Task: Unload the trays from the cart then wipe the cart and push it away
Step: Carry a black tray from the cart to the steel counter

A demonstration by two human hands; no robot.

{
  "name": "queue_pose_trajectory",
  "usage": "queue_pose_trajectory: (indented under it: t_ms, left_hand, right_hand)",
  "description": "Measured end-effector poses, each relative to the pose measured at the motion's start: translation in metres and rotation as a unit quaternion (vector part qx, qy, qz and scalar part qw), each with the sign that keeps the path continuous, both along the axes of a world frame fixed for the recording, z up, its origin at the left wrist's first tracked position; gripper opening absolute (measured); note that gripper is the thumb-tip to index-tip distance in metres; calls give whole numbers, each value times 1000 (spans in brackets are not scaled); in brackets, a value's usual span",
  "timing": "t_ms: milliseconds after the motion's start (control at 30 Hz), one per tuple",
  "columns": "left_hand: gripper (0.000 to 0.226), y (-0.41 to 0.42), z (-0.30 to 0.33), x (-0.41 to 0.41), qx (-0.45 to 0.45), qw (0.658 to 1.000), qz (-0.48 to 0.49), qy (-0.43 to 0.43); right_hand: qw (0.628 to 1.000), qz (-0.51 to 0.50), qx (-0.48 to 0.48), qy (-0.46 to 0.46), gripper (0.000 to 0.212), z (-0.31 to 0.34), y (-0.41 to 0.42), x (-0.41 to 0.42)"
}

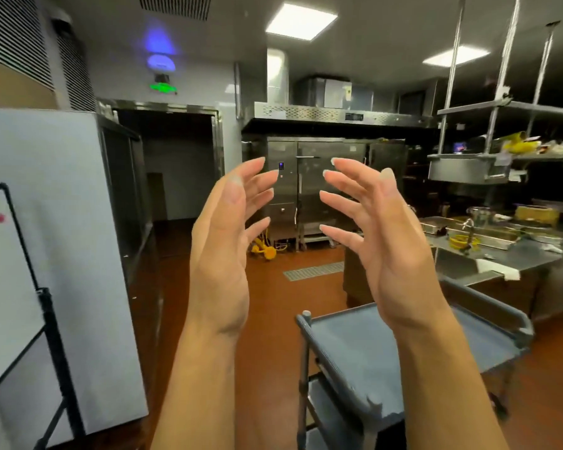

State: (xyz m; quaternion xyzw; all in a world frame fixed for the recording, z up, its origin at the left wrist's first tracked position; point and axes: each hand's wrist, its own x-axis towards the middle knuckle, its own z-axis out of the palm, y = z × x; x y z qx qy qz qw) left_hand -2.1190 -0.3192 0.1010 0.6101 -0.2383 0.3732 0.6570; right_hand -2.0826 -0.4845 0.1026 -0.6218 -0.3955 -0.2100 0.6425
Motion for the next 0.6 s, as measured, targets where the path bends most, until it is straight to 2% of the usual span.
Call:
queue_pose_trajectory:
  t_ms: [200, 333, 433, 533, 600]
  left_hand:
    - [72, 38, 8, 55, 3, 1000, 23, 9]
    - [72, 48, 9, 105, 10, 999, 30, 7]
    - [83, 54, 6, 151, 13, 999, 50, -9]
    - [69, 66, -1, 197, 4, 998, 65, -12]
    - [69, 76, -5, 226, -1, 997, 79, -10]
  right_hand:
    - [999, 29, -2, 20, 81, 7, 44, 59]
    - [999, 45, -3, 18, 89, 8, 60, 109]
    - [998, 56, 0, 3, 82, 6, 71, 159]
    - [997, 72, -5, 0, 84, 3, 85, 208]
    - [996, 84, -6, -1, 81, 2, 95, 242]
